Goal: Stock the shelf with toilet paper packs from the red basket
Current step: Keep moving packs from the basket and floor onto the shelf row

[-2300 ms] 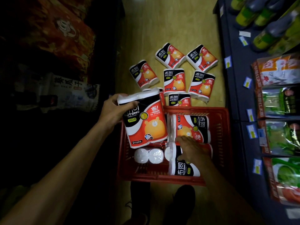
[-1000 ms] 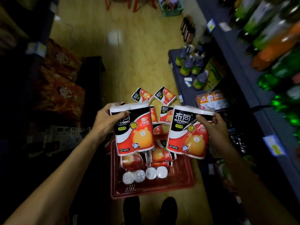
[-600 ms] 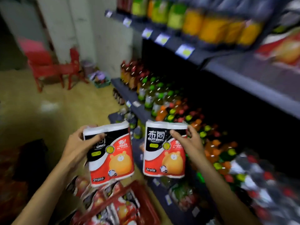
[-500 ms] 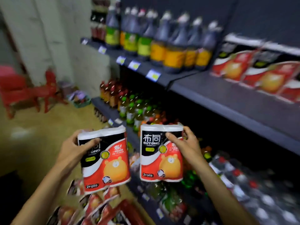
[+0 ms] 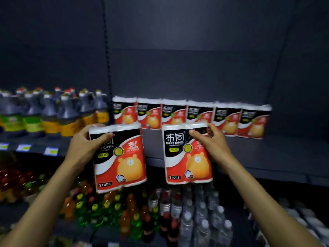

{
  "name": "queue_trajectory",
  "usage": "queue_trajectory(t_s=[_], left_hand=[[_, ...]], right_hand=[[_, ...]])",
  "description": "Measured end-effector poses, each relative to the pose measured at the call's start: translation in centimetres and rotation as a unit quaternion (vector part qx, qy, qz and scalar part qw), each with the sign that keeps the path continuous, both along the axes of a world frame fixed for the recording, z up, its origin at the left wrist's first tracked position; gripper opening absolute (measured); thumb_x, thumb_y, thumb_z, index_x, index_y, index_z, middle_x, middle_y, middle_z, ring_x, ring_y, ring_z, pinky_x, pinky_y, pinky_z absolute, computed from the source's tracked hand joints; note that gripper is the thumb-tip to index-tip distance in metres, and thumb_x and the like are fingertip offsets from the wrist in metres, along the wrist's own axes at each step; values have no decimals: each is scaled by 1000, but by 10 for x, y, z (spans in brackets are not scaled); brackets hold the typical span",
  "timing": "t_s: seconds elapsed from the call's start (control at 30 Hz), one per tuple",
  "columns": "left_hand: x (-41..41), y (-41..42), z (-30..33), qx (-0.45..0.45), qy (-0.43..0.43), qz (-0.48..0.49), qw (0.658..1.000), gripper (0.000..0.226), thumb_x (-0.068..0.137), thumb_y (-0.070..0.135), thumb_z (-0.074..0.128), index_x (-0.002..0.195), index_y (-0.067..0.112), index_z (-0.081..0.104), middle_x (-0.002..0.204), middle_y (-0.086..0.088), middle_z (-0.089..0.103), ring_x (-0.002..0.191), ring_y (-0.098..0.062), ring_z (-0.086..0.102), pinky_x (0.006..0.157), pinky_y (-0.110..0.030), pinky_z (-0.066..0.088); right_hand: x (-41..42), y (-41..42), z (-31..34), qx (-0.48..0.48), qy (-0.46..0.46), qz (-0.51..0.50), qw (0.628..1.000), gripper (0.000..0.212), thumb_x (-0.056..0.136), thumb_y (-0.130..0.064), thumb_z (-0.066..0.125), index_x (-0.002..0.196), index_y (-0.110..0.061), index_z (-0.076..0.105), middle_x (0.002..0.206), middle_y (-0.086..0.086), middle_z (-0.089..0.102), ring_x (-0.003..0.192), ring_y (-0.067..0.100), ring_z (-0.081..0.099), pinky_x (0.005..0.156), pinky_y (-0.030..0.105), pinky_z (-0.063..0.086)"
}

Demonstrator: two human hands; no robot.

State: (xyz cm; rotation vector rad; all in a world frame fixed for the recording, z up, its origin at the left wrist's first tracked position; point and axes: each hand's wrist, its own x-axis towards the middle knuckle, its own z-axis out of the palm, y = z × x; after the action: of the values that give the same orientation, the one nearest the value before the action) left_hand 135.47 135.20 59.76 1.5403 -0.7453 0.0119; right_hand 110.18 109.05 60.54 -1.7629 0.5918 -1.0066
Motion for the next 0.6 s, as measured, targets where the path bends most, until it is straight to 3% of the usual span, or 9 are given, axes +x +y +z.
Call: queue_trajectory(t_s=[0.07, 0.2, 0.47, 0.6], left_hand=[[-14, -38, 16, -5, -10, -32, 999, 33, 76, 20, 79, 107, 16, 68, 99, -8, 72, 92, -28, 70, 80, -41, 56], [-56, -113, 39, -3, -22, -93, 995, 28, 76, 25, 80, 100, 20, 68, 99, -3, 73, 88, -22, 71, 80, -41, 57], [-153, -258, 62, 3, -24, -161, 987, 38, 74, 28, 80, 106, 14, 66, 94, -3, 73, 81, -18, 72, 65, -32, 57], [-196, -324, 69, 0, -5, -166, 986, 36, 74, 28, 81, 104, 14, 65, 93, -4, 74, 81, -21, 73, 69, -38, 60]], right_hand=[[-36, -23, 12, 2, -13, -34, 999, 43, 67, -45, 83, 101, -31, 60, 95, -7, 72, 80, 12, 72, 78, 37, 59], [-101, -76, 19, 35, -24, -87, 995, 59, 59, -50, 86, 108, -30, 60, 96, 1, 75, 81, 22, 74, 80, 48, 58], [-209, -189, 28, 18, -22, -167, 986, 54, 63, -55, 80, 105, -28, 59, 95, -1, 73, 78, 16, 74, 76, 42, 60], [-254, -248, 40, -1, -26, -182, 983, 47, 68, -50, 79, 103, -27, 59, 92, -3, 73, 74, 12, 73, 68, 33, 58]])
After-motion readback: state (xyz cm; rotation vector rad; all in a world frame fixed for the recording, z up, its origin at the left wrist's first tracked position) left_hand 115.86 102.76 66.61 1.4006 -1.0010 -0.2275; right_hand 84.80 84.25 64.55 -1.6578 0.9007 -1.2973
